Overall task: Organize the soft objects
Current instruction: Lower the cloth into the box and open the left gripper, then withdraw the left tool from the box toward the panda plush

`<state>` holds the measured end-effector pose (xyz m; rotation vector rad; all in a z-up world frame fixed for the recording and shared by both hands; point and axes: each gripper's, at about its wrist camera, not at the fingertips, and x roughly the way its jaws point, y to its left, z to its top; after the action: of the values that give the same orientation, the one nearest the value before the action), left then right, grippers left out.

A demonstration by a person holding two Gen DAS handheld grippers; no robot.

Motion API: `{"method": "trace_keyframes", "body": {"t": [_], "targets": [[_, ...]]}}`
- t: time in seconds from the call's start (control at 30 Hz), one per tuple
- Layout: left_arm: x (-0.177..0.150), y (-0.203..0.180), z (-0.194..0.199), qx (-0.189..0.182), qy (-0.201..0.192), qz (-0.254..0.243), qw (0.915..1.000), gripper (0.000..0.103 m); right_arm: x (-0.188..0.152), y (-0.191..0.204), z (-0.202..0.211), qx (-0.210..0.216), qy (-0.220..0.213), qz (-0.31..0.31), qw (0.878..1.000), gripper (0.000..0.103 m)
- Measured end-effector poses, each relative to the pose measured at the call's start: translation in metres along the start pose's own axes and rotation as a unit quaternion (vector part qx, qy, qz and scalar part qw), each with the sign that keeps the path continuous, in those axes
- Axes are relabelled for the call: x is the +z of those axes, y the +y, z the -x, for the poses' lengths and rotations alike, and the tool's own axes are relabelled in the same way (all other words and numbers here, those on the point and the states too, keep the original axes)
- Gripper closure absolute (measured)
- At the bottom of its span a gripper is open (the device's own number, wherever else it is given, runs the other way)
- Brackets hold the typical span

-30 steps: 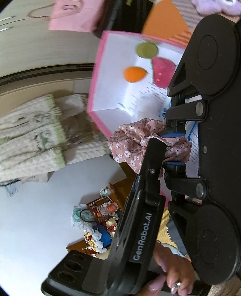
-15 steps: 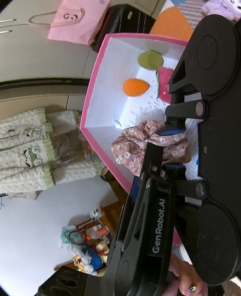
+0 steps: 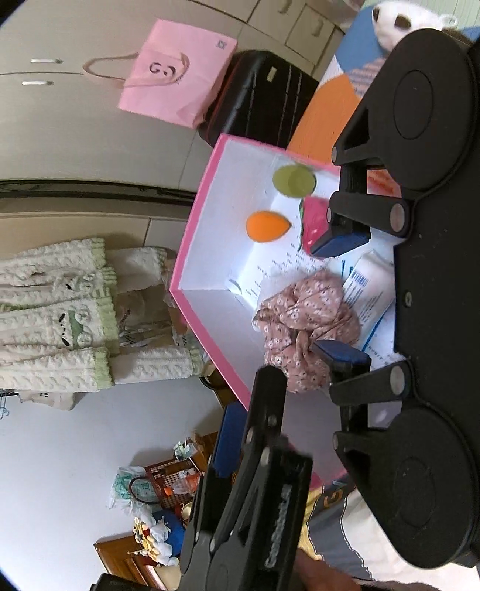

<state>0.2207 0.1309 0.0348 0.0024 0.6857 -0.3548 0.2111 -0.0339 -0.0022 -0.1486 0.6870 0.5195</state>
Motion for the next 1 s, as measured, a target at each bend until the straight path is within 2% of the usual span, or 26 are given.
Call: {"method": "trace_keyframes", "body": {"t": [0.2,0.63,0.8,1.0], "targets": [[-0.001,-0.016,0.031,-0.037,-0.002,-0.016,0.9992,0.042,-0.005,0.005,0.037,-0.005,-0.018,0.022,1.0,0.042],[-0.01,-0.071,0.086,-0.055,-0.02,-0.073,0.9956,0.035,-0.031,0.007,0.115,-0.023,-0.045,0.06,0.997,0.038],[-0.016,-0.098,0.093,-0.066,-0.015,-0.095,0.9932,0.033,-0.052,-0.005,0.144,-0.031,-0.062,0.059,0.996,0.031],[-0.02,-0.137,0.083,-0.076,0.01,-0.12,0.9898,0.033,-0.088,-0.037,0.173,-0.042,-0.079,0.035,0.995,0.03]]}}
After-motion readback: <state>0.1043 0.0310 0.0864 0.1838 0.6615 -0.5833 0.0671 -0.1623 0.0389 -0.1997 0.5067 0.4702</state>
